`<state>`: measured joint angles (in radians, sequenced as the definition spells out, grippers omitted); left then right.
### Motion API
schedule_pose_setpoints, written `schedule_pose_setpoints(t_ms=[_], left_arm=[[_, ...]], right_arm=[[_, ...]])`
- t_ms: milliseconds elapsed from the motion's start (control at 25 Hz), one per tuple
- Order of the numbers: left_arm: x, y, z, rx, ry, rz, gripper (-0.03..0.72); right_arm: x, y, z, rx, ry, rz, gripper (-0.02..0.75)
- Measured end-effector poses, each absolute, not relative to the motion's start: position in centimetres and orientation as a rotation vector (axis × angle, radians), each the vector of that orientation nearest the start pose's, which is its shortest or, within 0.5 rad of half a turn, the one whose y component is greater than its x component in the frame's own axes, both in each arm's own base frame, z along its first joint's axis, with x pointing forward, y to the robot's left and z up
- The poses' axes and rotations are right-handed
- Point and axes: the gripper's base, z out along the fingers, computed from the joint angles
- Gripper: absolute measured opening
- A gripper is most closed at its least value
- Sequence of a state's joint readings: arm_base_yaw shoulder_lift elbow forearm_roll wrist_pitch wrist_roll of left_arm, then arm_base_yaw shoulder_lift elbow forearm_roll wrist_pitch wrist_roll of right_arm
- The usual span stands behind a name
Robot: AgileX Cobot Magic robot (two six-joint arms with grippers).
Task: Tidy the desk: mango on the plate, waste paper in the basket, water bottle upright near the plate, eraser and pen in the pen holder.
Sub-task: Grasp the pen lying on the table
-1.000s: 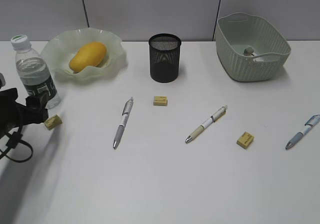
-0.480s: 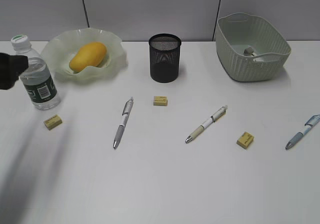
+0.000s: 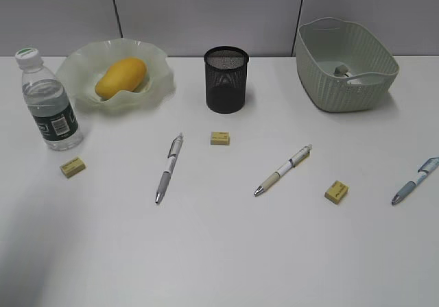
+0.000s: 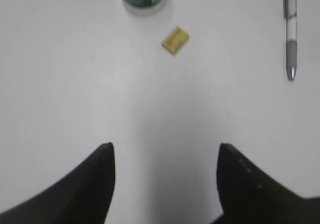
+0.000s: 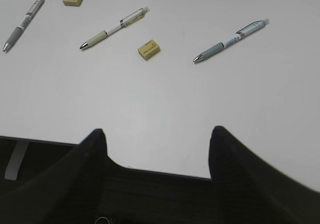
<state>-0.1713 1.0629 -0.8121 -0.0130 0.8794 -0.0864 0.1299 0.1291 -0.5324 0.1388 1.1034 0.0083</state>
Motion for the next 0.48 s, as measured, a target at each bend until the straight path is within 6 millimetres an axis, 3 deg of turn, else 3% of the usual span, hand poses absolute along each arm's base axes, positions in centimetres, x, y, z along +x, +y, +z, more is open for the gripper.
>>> schedule_pose_setpoints(t_ms=[240,480], left_arm=[[16.2,-3.4,29.5,0.088,2.75,-0.165,0.421],[12.4,-2.7,30.3,0.093,2.653,-0.175,0.406]], right_arm=[[0.8,1.2,28.3,-0.135,2.181,0.249,0.507],[0.8,1.2,28.3,-0.135,2.183,0.25,0.507]])
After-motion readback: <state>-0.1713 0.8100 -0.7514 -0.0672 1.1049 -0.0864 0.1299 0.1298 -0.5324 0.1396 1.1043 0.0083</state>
